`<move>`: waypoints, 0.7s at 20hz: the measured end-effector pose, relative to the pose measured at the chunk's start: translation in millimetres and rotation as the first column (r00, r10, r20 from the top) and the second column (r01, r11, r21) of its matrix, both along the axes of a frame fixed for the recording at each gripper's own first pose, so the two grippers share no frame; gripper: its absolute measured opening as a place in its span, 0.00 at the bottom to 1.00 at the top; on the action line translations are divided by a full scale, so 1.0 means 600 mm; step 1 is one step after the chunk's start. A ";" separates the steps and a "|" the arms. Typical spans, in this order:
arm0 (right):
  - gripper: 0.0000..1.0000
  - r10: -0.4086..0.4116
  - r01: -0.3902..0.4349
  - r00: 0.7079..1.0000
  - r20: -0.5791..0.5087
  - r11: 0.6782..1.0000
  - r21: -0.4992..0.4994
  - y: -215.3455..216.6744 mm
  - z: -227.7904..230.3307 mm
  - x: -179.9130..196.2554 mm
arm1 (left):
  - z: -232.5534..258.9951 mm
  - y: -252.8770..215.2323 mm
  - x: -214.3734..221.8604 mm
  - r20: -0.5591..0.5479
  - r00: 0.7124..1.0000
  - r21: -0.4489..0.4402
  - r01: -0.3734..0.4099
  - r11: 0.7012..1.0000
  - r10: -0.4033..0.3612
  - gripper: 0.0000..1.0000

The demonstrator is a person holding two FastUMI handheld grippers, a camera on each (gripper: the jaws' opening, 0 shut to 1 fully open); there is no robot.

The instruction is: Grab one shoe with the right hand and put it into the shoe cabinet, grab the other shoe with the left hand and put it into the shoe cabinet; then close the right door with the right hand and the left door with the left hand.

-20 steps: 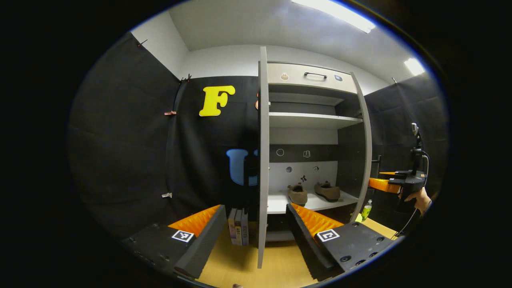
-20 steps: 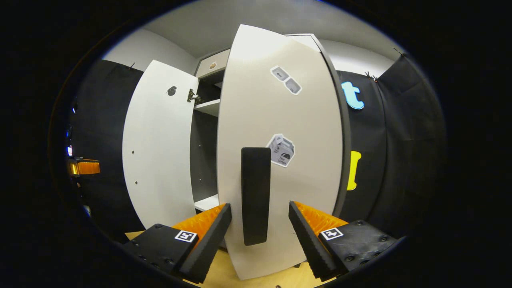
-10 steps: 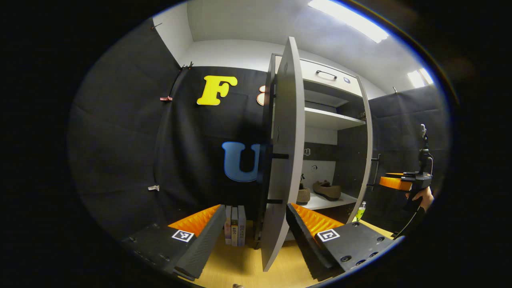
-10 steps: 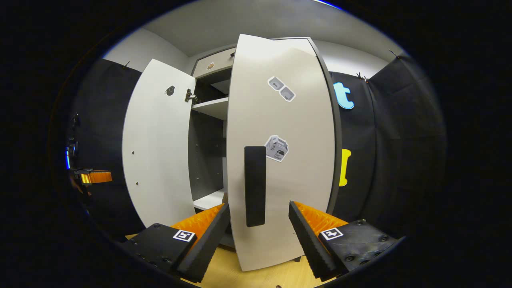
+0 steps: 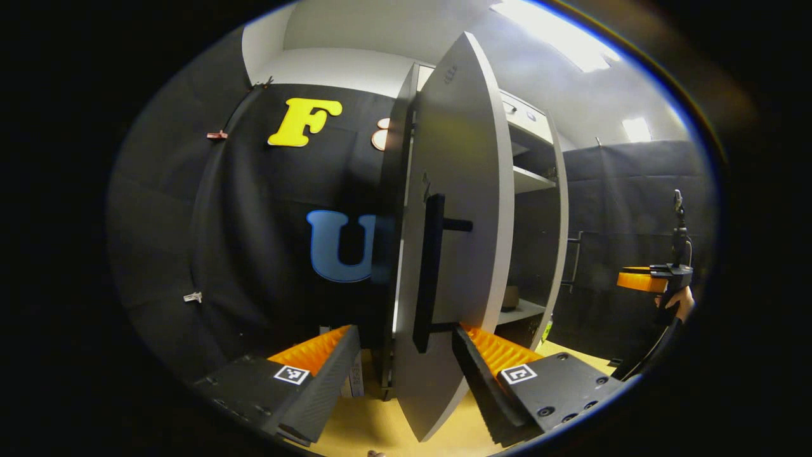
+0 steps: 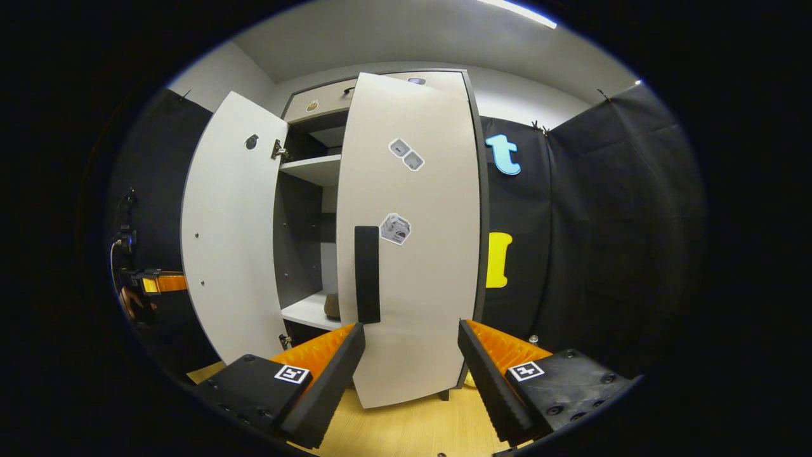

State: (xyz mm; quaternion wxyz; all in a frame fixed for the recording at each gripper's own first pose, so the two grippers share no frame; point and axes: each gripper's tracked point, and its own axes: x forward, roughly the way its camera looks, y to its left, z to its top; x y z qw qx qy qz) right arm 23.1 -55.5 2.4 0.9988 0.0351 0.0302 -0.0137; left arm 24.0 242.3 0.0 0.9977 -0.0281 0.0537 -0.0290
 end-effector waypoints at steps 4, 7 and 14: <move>0.98 -0.015 0.015 1.000 -0.009 1.000 0.008 0.000 -0.005 -0.006 | 0.000 -0.013 0.005 -0.014 0.999 -0.035 0.042 0.999 -0.042 0.94; 0.98 -0.016 0.016 1.000 -0.023 1.000 0.012 0.001 -0.016 -0.009 | -0.001 -0.055 0.012 -0.021 0.997 -0.019 0.078 0.997 -0.079 0.94; 0.98 -0.051 0.051 0.998 -0.036 0.999 0.015 -0.053 -0.019 -0.014 | -0.003 -0.148 0.065 -0.017 0.989 -0.038 0.146 0.988 -0.147 0.94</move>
